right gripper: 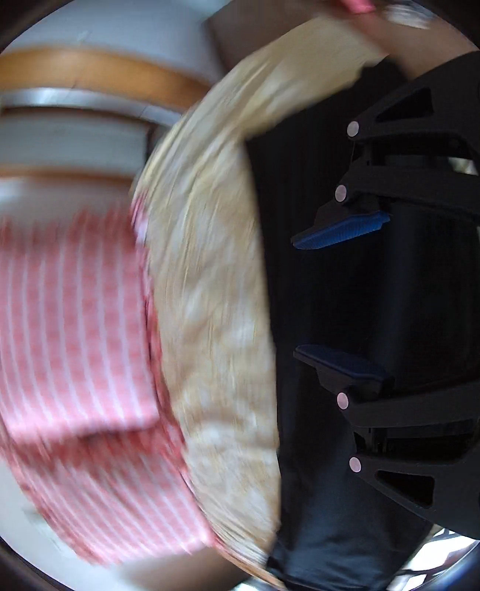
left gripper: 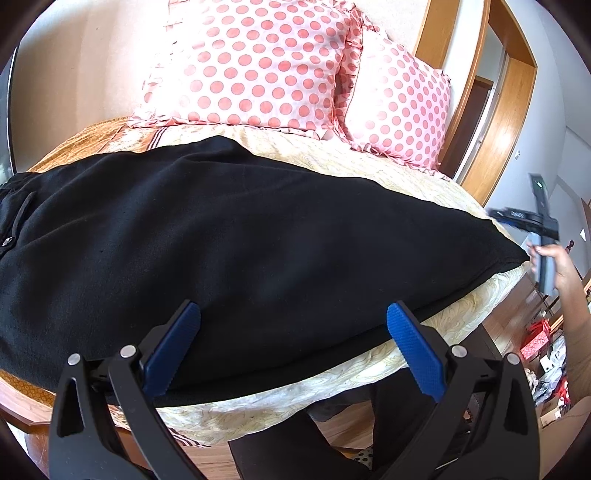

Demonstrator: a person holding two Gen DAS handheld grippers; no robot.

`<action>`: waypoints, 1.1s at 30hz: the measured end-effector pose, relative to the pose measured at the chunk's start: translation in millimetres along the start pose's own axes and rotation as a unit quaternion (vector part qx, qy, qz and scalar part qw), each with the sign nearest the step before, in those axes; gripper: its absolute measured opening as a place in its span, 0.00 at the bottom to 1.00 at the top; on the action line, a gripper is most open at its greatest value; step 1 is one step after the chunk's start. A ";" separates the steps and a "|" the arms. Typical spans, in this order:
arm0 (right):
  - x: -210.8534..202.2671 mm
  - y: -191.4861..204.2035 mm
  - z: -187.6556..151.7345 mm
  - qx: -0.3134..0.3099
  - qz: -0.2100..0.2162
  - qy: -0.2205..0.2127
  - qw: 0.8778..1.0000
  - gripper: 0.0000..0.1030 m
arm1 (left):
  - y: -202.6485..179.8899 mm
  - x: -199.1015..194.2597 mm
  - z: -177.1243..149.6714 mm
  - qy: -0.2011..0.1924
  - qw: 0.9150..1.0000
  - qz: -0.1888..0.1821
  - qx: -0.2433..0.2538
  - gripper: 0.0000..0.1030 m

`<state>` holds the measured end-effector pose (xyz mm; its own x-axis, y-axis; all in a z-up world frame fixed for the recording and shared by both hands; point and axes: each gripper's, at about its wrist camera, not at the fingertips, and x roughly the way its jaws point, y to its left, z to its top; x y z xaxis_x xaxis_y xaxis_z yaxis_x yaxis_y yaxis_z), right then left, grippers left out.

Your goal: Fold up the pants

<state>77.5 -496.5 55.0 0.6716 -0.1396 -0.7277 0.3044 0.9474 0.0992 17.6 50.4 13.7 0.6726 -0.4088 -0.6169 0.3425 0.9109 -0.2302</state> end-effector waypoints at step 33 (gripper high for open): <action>49.6 -96.6 31.1 0.007 -0.070 -0.031 0.997 0.00 | -2.1 11.0 10.4 0.011 1.000 0.019 -0.013 0.98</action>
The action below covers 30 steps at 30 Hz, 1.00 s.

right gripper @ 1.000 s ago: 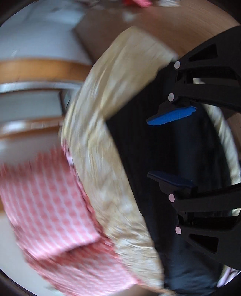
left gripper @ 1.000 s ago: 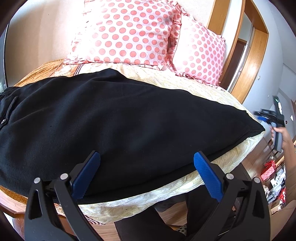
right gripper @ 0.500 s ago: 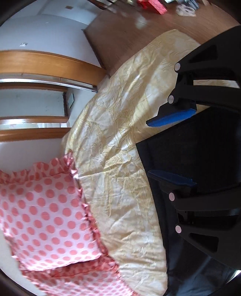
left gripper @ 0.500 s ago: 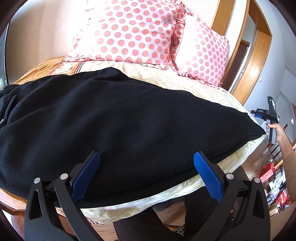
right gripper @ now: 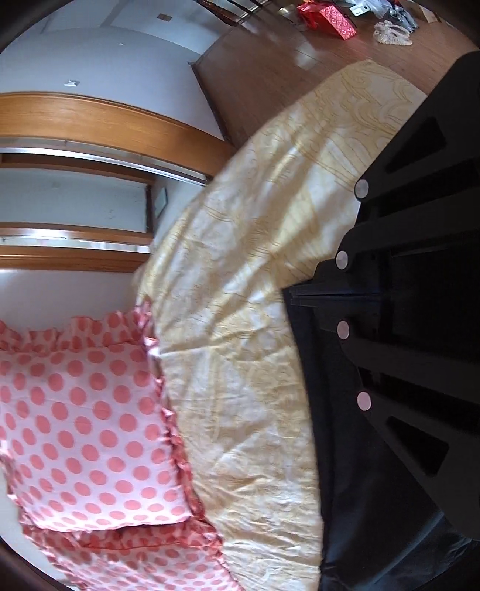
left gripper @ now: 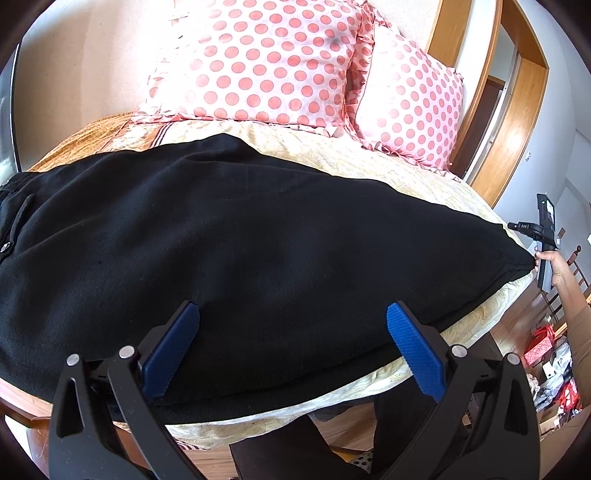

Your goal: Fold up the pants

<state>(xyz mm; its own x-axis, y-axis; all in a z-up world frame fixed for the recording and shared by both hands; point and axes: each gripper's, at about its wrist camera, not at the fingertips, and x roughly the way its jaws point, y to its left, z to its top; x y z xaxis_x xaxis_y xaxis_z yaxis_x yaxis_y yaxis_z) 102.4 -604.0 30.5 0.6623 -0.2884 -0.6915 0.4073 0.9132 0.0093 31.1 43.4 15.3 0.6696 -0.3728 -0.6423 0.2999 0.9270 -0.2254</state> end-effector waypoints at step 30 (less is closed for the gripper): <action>21.8 30.1 18.4 -0.081 -0.005 0.003 0.997 0.07 | -1.1 4.5 3.2 0.005 1.000 0.014 -0.001 0.98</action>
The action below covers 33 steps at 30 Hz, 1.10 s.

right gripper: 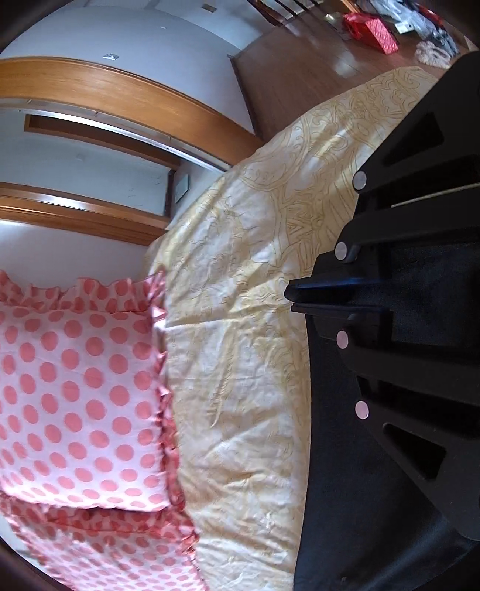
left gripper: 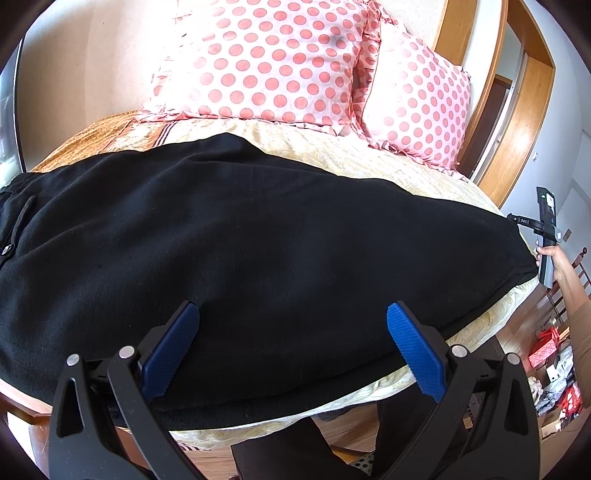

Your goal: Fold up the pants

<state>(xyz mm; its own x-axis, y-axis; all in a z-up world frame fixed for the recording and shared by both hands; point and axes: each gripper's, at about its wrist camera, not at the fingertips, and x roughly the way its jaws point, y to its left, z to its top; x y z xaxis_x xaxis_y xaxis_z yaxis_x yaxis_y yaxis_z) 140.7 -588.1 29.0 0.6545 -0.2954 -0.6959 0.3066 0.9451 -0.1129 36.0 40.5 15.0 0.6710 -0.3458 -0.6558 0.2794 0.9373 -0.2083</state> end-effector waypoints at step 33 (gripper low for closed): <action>-89.1 -92.5 -145.2 0.426 0.144 0.015 0.893 0.44 | 4.2 -5.8 -4.7 -0.011 0.999 -0.034 0.004 0.98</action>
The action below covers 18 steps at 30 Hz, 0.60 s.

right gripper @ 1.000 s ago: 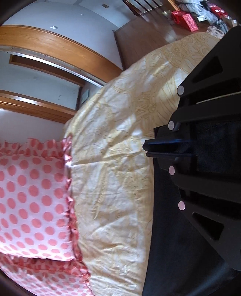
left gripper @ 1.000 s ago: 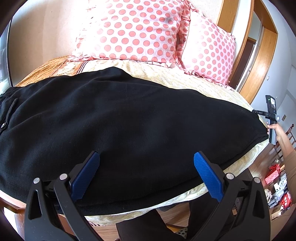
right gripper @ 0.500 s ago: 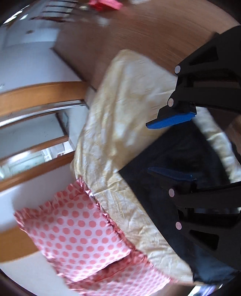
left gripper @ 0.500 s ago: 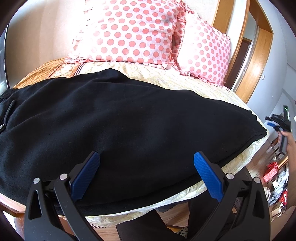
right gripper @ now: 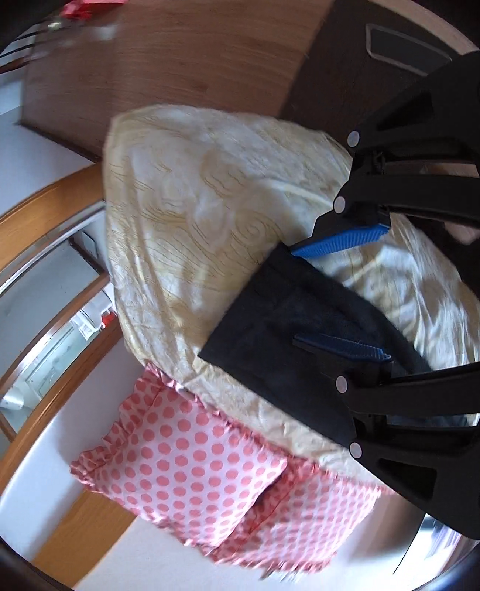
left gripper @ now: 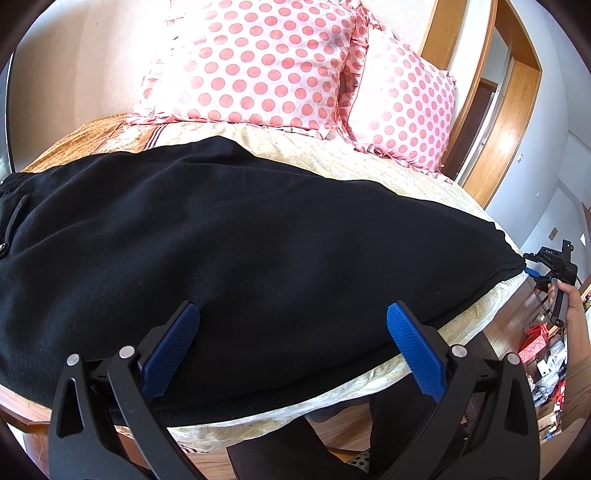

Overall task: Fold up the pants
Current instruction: 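Lift the trouser end with the right gripper and fold it toward the left gripper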

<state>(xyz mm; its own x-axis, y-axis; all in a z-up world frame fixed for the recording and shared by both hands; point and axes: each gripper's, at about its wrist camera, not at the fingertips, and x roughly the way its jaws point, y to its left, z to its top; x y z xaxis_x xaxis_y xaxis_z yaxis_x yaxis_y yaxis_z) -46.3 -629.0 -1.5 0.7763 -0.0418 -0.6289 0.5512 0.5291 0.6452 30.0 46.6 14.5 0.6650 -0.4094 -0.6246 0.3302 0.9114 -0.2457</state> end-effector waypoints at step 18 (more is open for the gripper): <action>9.9 4.7 -5.9 0.063 0.099 -0.069 0.991 0.08 | 2.9 -6.0 -0.6 0.002 1.000 -0.021 -0.013 0.98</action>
<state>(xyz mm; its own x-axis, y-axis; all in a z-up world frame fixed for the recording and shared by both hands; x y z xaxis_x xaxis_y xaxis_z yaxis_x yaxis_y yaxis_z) -37.9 -621.9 -7.3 0.9028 -0.0673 -0.4247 0.4106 0.4280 0.8051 26.6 51.7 17.1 0.6477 -0.4469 -0.6171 0.3397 0.8943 -0.2912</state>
